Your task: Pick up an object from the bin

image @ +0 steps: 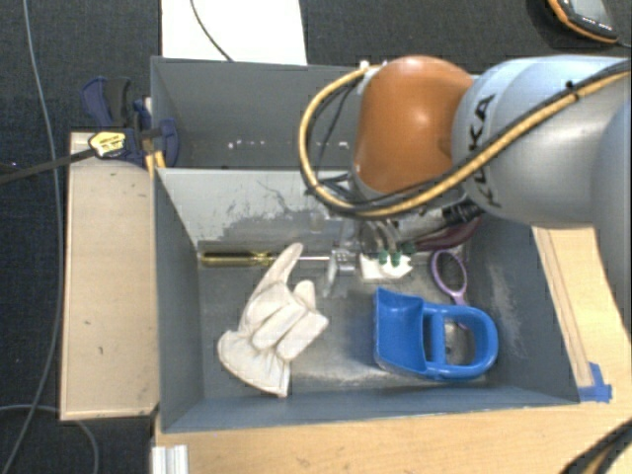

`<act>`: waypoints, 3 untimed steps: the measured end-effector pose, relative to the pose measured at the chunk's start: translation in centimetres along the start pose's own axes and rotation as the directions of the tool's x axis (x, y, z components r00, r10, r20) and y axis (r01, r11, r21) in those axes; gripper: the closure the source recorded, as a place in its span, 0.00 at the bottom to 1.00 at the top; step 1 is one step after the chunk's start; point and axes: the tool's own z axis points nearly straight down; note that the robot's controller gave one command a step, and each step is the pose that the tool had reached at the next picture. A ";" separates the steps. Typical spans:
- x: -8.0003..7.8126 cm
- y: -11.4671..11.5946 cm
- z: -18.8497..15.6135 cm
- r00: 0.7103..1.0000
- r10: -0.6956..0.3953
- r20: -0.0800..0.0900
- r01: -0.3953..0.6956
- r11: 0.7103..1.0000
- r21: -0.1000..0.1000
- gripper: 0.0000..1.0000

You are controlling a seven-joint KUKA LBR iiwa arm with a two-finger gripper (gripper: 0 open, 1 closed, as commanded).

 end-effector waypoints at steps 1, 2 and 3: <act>0.0 0.0 0.0 1.000 0.000 0.000 0.000 1.000 0.000 0.00; 1.6 -0.6 6.2 0.982 -0.188 0.002 0.188 0.982 0.000 0.00; 2.1 -0.5 7.8 0.996 -0.085 0.000 0.085 0.996 -0.001 0.00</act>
Offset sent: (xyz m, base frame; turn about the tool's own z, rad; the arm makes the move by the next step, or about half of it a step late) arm -0.0180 -0.0061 -0.0690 -0.2071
